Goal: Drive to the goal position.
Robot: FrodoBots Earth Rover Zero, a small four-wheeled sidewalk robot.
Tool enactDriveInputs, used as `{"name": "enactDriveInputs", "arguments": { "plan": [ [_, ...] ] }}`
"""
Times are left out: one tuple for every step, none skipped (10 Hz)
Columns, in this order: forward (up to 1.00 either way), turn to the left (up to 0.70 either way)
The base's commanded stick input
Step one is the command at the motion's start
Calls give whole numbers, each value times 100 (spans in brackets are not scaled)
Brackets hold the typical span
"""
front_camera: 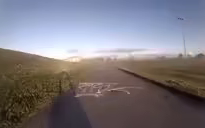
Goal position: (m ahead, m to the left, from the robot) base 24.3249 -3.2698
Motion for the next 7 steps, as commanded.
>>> {"name": "enactDriveInputs", "arguments": {
  "plan": [
    [70,0],
    [70,0],
    [70,0],
    [70,0],
    [70,0],
    [70,0],
    [70,0]
  ]
}}
